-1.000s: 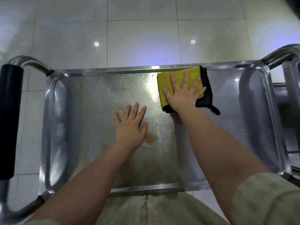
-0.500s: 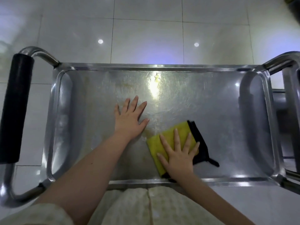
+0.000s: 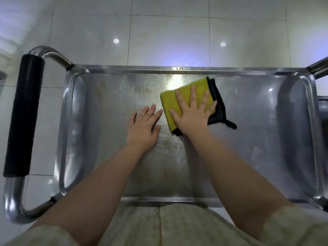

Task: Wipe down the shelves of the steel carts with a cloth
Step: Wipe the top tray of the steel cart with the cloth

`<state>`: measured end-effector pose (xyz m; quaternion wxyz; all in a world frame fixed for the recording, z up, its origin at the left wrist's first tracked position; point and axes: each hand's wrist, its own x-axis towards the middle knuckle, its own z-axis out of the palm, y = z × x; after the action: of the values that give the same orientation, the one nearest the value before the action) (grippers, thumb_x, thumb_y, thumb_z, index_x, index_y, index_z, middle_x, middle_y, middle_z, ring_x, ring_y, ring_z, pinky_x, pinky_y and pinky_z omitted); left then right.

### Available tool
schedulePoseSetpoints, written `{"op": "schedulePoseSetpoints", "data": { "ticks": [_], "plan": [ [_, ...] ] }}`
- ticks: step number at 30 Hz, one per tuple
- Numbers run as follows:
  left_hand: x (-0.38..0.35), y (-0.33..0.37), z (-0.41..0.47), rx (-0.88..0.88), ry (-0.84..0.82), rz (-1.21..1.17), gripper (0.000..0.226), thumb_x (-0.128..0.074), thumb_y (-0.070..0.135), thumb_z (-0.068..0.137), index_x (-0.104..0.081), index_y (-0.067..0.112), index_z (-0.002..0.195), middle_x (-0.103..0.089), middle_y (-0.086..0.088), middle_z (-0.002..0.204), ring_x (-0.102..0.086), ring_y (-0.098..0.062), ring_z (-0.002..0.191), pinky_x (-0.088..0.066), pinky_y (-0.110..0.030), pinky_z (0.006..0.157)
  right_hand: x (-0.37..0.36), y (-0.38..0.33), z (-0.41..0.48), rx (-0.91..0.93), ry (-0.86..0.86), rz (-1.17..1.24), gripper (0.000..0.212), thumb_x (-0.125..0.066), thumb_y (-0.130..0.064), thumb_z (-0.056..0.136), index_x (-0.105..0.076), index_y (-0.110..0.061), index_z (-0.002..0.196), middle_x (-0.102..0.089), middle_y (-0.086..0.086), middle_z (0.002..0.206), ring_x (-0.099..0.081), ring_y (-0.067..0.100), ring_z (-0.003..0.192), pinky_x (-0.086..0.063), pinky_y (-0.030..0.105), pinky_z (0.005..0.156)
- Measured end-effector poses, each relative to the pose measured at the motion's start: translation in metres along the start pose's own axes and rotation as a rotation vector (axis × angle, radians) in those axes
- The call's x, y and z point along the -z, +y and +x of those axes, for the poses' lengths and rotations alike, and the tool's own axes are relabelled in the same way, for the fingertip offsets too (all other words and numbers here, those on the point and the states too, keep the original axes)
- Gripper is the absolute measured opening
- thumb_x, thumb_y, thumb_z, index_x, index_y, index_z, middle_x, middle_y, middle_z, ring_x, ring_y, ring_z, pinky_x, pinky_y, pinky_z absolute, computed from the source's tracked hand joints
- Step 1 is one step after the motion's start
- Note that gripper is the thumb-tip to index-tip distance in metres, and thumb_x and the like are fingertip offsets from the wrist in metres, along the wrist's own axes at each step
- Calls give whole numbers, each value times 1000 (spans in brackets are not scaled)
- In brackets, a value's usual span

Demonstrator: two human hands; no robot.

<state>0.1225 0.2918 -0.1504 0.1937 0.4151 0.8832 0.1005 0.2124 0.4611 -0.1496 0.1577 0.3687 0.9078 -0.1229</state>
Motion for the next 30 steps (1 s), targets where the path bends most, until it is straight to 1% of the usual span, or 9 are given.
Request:
{"op": "schedulePoseSetpoints", "data": {
  "ticks": [2,6,9,13,16,18,21,25,30],
  "plan": [
    [0,-1,-1,3,-2,9,52,-38,41,100,-25,41,150,-15,11,161,-10,-10,149,-2,-41,119,-21,7,-55,52,0,0,70,-15,-76,89,15,-52,147,24,3,160,24,48,141,10,74,106],
    [4,3,-2,20,-33,14,53,-37,40,100,-21,43,151,-11,13,161,-7,-10,149,-1,-41,120,-67,14,-179,120,-56,-8,70,-25,-74,89,-11,-46,152,-7,10,163,0,54,143,-6,78,105],
    [6,5,-3,18,-51,30,53,-34,40,101,-18,42,151,-8,13,162,-4,-10,149,-1,-42,120,-80,15,-226,161,-115,-61,69,-28,-74,89,-19,-46,151,-20,10,161,-12,55,141,-13,79,102],
    [8,5,-1,20,-51,23,53,-34,35,101,-19,42,151,-9,14,162,-6,-8,149,-2,-40,120,-69,6,-184,109,-107,-35,66,-21,-74,90,-15,-48,151,-16,9,162,-8,55,142,-8,78,104],
    [9,2,2,-3,-25,8,51,-36,31,101,-25,41,150,-16,14,160,-13,-8,148,-7,-38,118,-45,-2,-115,-14,5,8,65,-15,-74,90,4,-54,148,6,4,163,10,51,143,6,75,106],
    [8,-2,2,-38,-7,9,50,-37,32,101,-29,40,149,-21,13,159,-18,-8,147,-12,-39,117,-26,-3,-66,-119,-1,51,64,-14,-75,90,16,-57,144,24,0,160,24,48,141,15,72,105],
    [8,-9,4,-68,-10,15,50,-34,35,99,-32,38,149,-24,12,158,-21,-9,146,-15,-40,116,2,-2,-3,-275,8,130,68,-13,-76,89,17,-54,145,27,-1,159,27,45,141,16,73,105],
    [10,-10,6,-77,-15,4,51,-31,38,98,-33,37,148,-25,12,158,-22,-10,146,-15,-40,115,9,-5,24,-331,69,160,64,-16,-71,93,6,-51,149,17,-2,162,22,45,143,19,69,103],
    [12,-11,6,-106,-10,13,50,-30,37,97,-39,33,146,-29,9,157,-25,-13,145,-18,-40,114,9,-1,33,-320,259,355,46,-35,-49,101,-40,-37,145,-16,4,162,4,45,147,10,61,115]
  ]
}}
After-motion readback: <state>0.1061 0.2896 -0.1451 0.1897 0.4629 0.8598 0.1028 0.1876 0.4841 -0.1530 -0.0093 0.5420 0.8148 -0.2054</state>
